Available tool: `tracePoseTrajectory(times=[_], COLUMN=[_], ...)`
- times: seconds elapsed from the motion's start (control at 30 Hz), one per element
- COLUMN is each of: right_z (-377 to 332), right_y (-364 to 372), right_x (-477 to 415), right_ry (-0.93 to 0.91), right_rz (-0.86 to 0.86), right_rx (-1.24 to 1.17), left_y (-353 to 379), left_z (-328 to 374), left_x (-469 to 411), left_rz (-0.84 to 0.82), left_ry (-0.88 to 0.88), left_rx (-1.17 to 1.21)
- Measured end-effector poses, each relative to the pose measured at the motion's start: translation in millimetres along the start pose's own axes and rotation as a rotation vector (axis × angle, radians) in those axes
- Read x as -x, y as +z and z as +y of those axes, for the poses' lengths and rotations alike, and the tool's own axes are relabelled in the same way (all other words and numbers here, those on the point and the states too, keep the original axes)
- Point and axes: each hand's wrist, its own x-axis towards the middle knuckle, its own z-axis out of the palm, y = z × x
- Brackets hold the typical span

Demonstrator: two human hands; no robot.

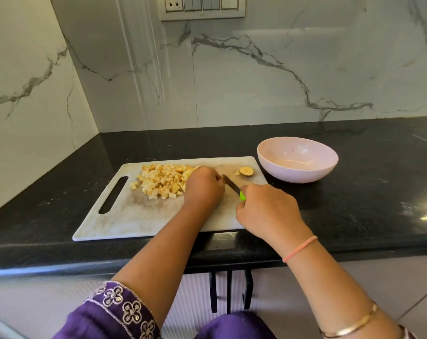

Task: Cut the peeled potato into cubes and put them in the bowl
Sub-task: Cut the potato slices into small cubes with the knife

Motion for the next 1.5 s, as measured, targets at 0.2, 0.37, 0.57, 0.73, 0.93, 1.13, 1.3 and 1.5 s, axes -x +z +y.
tracePoseTrajectory(times=[0.2, 0.37, 0.57, 0.73, 0.93, 1.13, 1.3, 1.5], right_z=[7.9, 22.9, 23.8, 23.7, 14.9, 11.0, 21.6, 27.5], right_y=[-23.0, -18.6, -4.7, -2.5, 1.0, 5.0, 8.0, 9.4], right_x=[11.9, 11.9, 0.1, -8.5, -9.8, -6.2, -6.1, -13.4], right_ry=[0.021, 0.111, 0.144, 0.128, 0.112, 0.042, 0.086, 0.097], right_rz=[-0.067, -0.012, 0.08, 0.116, 0.057, 0.109, 0.077, 0.135], right_rx=[0.0, -0.097, -0.047, -0.006, 0.067, -0.023, -0.029, -0.211], left_y=[2.0, 0.2, 4.5, 6.2, 2.7, -3.3, -4.1, -0.3], left_z=[-1.6, -2.7, 0.2, 1.6, 0.9, 2.2, 2.0, 1.7], left_x=[3.3, 4.3, 6.8, 5.1, 7.0, 11.8, 10.6, 8.7], left_rz=[0.012, 0.015, -0.041, 0.014, 0.09, 0.125, 0.088, -0.012], left_ry=[0.01, 0.063, 0.335, 0.288, 0.194, 0.079, 0.064, 0.211], left_rx=[0.008, 0.016, -0.16, -0.219, -0.282, -0.232, -0.203, -0.153])
